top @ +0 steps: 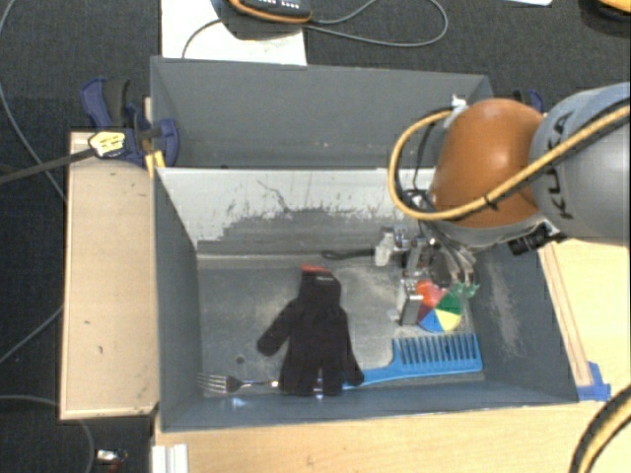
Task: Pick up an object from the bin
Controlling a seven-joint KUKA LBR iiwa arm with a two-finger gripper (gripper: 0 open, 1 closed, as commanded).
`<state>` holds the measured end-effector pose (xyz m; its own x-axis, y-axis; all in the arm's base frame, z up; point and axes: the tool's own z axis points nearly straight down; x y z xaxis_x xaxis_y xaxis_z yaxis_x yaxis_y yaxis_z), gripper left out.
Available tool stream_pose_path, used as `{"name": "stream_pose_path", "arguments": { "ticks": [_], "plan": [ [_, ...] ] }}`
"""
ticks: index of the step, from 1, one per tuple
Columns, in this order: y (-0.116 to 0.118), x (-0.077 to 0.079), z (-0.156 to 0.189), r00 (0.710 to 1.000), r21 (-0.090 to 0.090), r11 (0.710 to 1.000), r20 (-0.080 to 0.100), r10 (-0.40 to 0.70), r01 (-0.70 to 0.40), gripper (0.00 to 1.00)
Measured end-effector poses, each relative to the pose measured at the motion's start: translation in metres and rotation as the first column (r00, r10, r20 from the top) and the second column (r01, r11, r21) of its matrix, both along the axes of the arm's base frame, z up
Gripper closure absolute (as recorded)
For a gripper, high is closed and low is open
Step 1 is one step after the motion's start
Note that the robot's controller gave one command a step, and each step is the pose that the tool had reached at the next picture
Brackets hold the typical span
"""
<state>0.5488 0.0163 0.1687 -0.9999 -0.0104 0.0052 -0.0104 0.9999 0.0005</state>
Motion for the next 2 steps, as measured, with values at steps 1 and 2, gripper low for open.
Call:
{"name": "stream_pose_path", "arguments": {
  "ticks": [1, 2],
  "plan": [
    [0.000, 0.002, 0.005, 1.000, 0.000, 1.000, 0.008, 0.000, 0.000, 0.00],
    [0.082, -0.039, -0.080, 0.911, -0.001, 0.911, 0.011, 0.412, -0.412, 0.00]
  ]
}}
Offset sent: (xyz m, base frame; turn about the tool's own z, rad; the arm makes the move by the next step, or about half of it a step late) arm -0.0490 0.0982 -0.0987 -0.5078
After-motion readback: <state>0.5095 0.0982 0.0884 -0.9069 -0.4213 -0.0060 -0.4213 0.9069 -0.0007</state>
